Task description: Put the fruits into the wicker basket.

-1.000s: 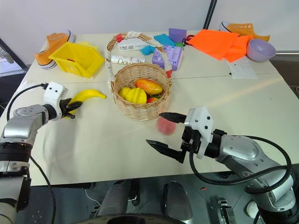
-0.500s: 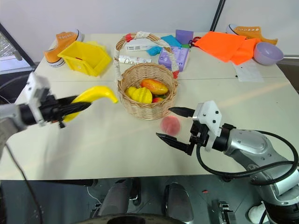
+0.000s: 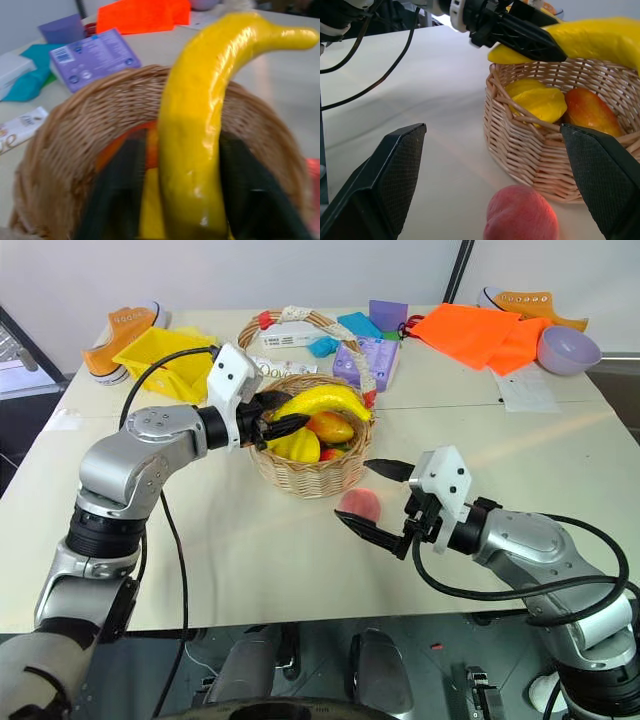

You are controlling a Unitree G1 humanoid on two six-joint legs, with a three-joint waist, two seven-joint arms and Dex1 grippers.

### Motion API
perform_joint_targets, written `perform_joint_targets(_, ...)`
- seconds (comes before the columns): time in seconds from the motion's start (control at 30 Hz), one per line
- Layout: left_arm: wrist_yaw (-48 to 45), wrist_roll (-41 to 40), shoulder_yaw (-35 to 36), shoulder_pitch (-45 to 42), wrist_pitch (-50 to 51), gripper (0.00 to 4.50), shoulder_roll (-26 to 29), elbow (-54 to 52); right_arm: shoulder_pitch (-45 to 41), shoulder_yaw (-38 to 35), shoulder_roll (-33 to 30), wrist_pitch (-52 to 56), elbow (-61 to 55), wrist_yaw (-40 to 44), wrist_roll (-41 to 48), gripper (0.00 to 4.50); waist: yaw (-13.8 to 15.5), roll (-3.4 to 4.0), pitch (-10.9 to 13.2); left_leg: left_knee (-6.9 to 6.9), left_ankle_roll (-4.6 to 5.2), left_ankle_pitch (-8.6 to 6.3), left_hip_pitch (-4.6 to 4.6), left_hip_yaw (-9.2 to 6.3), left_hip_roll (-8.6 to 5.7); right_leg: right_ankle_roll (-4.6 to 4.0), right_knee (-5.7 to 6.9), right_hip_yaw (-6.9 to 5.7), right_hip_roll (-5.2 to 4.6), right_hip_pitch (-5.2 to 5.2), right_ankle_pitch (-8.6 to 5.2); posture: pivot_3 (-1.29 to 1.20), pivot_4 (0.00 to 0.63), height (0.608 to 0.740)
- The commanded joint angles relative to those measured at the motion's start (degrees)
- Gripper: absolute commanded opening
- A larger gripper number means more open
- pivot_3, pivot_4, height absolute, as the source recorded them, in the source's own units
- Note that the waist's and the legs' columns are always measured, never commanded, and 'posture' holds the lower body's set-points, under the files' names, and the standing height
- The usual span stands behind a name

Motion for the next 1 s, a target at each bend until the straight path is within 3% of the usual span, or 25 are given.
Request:
perform_joint_targets(0.03, -1.39, -0.23, 2.72, -0.77, -1.9, 4.23, 0.96, -1.44, 0.41, 1.35, 0.14, 0.43, -1.59, -2.08, -2.49, 4.5, 0.11, 0.0, 0.0, 0.01, 0.01, -0.01, 0.0, 0.0, 0.0, 0.0, 0.0, 0.0, -0.01, 0.01, 0.0, 0.0, 0.15, 0.723)
perform_joint_targets(0.13, -4.64, -2.11, 5.21, 1.02, -3.41, 4.23, 2.84, -3.27, 0.78, 3.03, 0.69, 0.99, -0.84, -3.54, -4.45, 4.5, 0.06, 0.0, 0.0, 0.01, 0.01, -0.01, 0.01, 0.0, 0.0, 0.0, 0.0, 0.01, -0.02, 0.01, 0.0, 0.0, 0.15, 0.723)
perform_joint_targets(0.27, -15.53, -9.55, 12.97, 10.11, -7.4, 4.23, 8.98, -8.75, 0.18, 9.0, 2.17, 0.62, 4.34, -5.28, -11.18, 4.5, -0.72, 0.0, 0.0, -0.06, -0.19, 0.1, 0.03, 0.0, 0.03, -0.02, 0.0, 0.02, -0.01, -0.02, -0.01, 0.0, 0.15, 0.723)
perform_joint_targets(0.43, -25.45, -14.73, 14.31, 21.94, -7.22, 4.23, 17.05, -17.87, -1.81, 11.13, 5.06, 0.75, 9.82, -5.75, -13.76, 4.5, -1.0, 0.03, 0.02, -0.02, -0.21, 0.11, 0.03, -0.01, 0.01, -0.01, 0.0, 0.02, -0.04, 0.02, -0.01, 0.0, 0.15, 0.723)
perform_joint_targets(0.7, -25.69, -15.92, 13.14, 28.45, -6.75, 4.23, 19.68, -23.74, -3.44, 13.56, 7.5, 2.77, 14.82, -5.46, -16.19, 4.5, -0.94, 0.01, 0.01, -0.02, 0.04, -0.05, 0.03, -0.05, 0.0, -0.02, 0.0, 0.01, -0.08, 0.03, -0.01, 0.0, 0.15, 0.723)
perform_joint_targets(0.73, -25.3, -15.76, 13.05, 28.49, -6.81, 4.26, 19.58, -23.8, -3.49, 13.54, 7.81, 3.02, 15.15, -5.46, -16.31, 3.93, -0.96, 0.01, 0.01, -0.03, 0.04, -0.05, 0.05, -0.05, 0.0, -0.02, 0.0, 0.01, -0.07, 0.04, -0.01, 0.0, 0.15, 0.723)
perform_joint_targets(0.87, -23.8, -16.17, 13.65, 28.32, -6.68, 4.26, 19.39, -23.81, -3.39, 13.53, 7.42, 1.88, 13.62, -4.78, -17.66, 2.55, -1.04, 0.01, 0.0, -0.05, 0.04, -0.05, 0.06, -0.06, 0.02, -0.02, 0.0, 0.01, -0.03, 0.03, -0.01, 0.0, 0.15, 0.723)
perform_joint_targets(1.0, -23.16, -15.2, 15.51, 29.14, -7.71, 4.26, 20.4, -21.77, -4.54, 11.77, 4.77, 1.4, 6.15, 0.24, -14.34, 2.54, -1.02, 0.03, 0.02, -0.05, 0.05, -0.05, 0.04, -0.05, 0.02, -0.02, 0.0, 0.01, -0.04, 0.01, -0.01, 0.0, 0.15, 0.723)
